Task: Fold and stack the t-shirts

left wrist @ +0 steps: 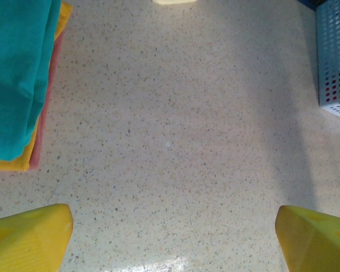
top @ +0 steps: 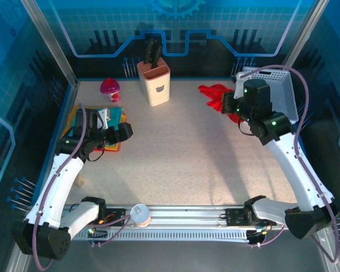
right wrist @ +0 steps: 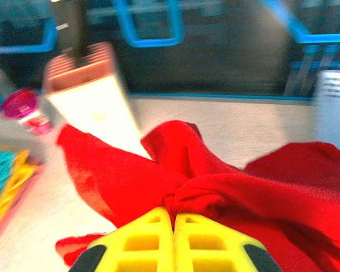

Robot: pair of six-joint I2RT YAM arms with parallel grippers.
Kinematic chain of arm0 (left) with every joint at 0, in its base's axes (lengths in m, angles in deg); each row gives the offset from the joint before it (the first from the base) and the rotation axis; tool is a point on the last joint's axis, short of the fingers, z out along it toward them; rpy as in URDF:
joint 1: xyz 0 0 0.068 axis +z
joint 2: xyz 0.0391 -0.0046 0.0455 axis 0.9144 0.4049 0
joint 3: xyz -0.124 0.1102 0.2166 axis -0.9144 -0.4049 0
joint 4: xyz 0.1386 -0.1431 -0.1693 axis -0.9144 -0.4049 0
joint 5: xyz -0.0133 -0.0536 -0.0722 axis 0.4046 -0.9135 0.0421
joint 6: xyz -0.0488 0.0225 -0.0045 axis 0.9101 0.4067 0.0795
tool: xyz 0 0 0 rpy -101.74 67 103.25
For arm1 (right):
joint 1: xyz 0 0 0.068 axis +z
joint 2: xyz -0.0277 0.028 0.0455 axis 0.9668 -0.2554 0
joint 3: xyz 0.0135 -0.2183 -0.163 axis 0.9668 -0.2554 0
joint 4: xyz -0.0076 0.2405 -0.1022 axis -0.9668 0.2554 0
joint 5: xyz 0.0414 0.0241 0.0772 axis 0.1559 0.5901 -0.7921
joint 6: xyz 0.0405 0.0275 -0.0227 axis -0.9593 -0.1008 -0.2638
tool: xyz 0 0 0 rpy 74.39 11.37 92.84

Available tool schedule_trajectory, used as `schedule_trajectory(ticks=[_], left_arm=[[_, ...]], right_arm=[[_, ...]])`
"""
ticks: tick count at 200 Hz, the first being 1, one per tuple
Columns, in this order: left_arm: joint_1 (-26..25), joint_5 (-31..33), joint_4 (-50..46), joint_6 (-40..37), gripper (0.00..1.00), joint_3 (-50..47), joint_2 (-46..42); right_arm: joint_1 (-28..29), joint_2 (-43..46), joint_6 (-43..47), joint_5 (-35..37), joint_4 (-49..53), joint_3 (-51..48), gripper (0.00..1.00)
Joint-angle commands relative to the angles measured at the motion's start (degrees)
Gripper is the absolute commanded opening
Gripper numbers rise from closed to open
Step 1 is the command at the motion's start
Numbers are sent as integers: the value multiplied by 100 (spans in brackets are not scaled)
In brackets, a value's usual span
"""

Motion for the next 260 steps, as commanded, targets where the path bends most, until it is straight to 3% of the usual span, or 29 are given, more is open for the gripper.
schedule_trajectory(ticks=[1,51,77,98,125,155,181,197,220,260], left_arm=[[-39,-60,-15,198,93,174,-111],[-39,126,-23,276,93,16,-348],[-38,194,-104,259,93,-117,-506],[-39,199,-183,273,93,-265,-610],[-39,96,-61,389,93,-563,-661],[-121,-115,271,746,90,-808,-466],[-646,-144,925,1246,88,-1142,-147],[-1109,83,1120,1401,87,-1193,199],[-1704,338,1326,1515,85,-1158,773],[-2273,503,1494,1869,84,-1296,1466]], right_arm=[[608,-115,174,-872,-152,-89,0],[2192,-898,191,-1279,-422,329,1],[2576,-1190,99,-1286,-389,49,1],[2673,-928,34,-1011,-296,-636,3],[2671,-71,-261,-960,-523,-1897,25],[2612,733,-746,36,-29,-2686,78],[2152,1114,-1311,416,222,-2857,100],[1760,1092,-1652,382,248,-3028,100],[1238,761,-1895,-291,-59,-3164,100],[1180,33,-1938,-902,-525,-3455,92]])
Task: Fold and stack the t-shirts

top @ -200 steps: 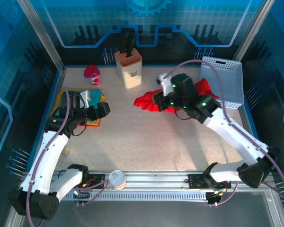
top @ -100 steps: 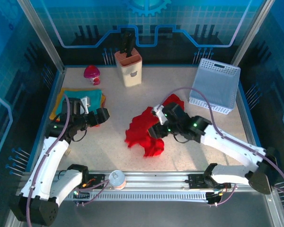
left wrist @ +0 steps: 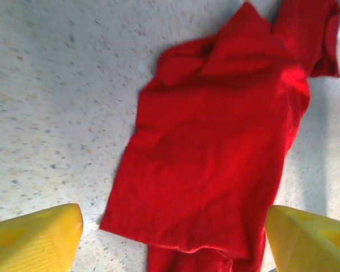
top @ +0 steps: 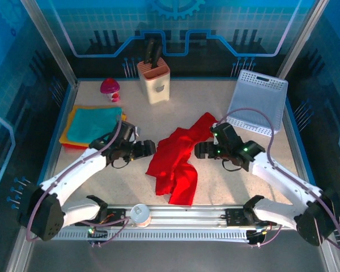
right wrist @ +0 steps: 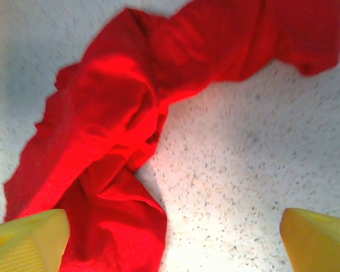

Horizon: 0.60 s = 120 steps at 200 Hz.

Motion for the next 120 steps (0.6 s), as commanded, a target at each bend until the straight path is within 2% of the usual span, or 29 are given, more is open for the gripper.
schedule_trajectory(ticks=[1,43,91,107,120], left_arm=[[-215,153,271,381,84,-150,270],[-579,141,438,554,82,-453,726],[-773,165,711,664,68,-498,1369],[-807,185,780,673,63,-431,1560],[-815,253,839,711,54,-400,1633]], right_arm=[[-31,-313,-246,-547,-355,-216,91],[57,-729,-665,-1674,-1437,-1042,77],[894,-1514,-1059,-1635,-2061,-1178,66],[1064,-1707,-1237,-1543,-2172,-1130,54],[1087,-1714,-1377,-1442,-2266,-1192,37]])
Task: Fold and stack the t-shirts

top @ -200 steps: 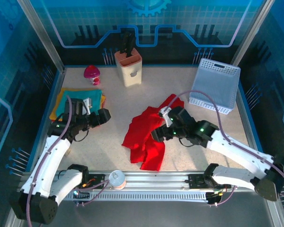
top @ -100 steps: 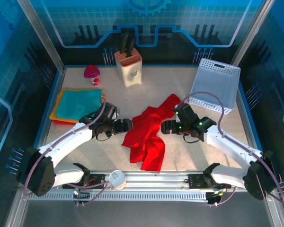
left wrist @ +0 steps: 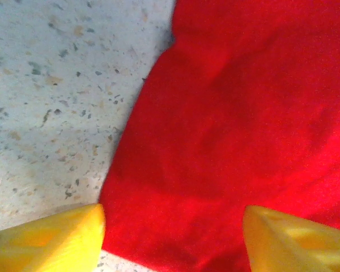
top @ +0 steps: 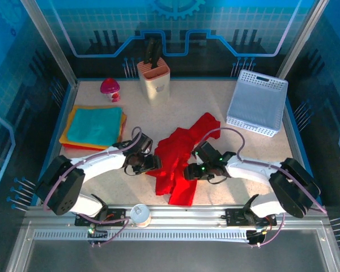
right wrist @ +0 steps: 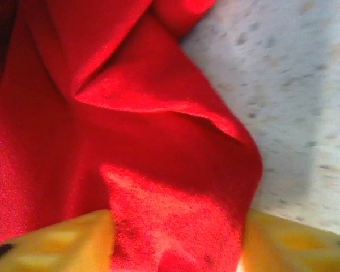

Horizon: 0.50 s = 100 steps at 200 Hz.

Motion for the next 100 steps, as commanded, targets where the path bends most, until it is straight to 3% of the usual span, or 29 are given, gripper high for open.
schedule_trajectory(ticks=[1,16,40,64,100], left_arm=[[-64,140,194,106,53,73,166],[-64,265,269,147,40,81,175],[-51,478,235,130,14,164,76],[129,657,-311,-184,0,452,-190],[940,628,-1420,-835,0,999,-1027]], right_arm=[[104,-76,-389,70,-410,-5,36],[73,99,-411,389,-195,-16,19],[-127,642,-249,1016,419,2,0],[-682,1358,-14,1239,948,-54,0],[-1887,2147,454,993,1401,-94,0]])
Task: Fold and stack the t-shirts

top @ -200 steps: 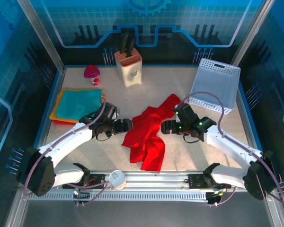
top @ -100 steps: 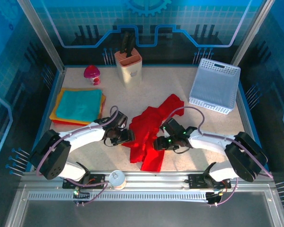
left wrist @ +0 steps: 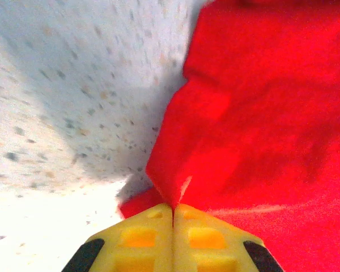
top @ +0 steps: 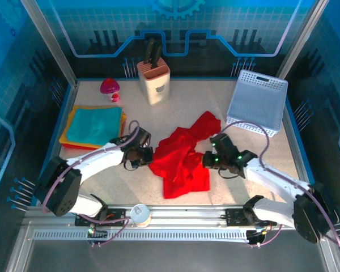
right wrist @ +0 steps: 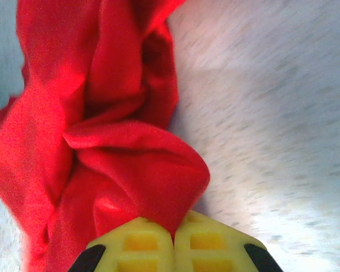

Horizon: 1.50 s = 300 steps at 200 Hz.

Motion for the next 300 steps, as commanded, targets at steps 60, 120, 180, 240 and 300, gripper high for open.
schedule_trajectory(ticks=[60,120,180,240,300], left_arm=[[1123,436,-2668,-1257,0,1312,-1536],[1295,808,-3738,-1285,0,1420,-2151],[1295,371,-3283,-1002,36,495,-2245],[1282,-497,-2628,-383,71,-22,-2364],[1160,-709,-2105,-67,73,-448,-2313]], right_arm=[[-1214,106,929,364,1217,396,9],[-2204,-110,1046,297,1285,646,65],[-3241,-1452,991,66,873,1518,100],[-4150,-3352,740,-140,939,3002,100],[-5022,-3712,732,79,1160,3800,100]])
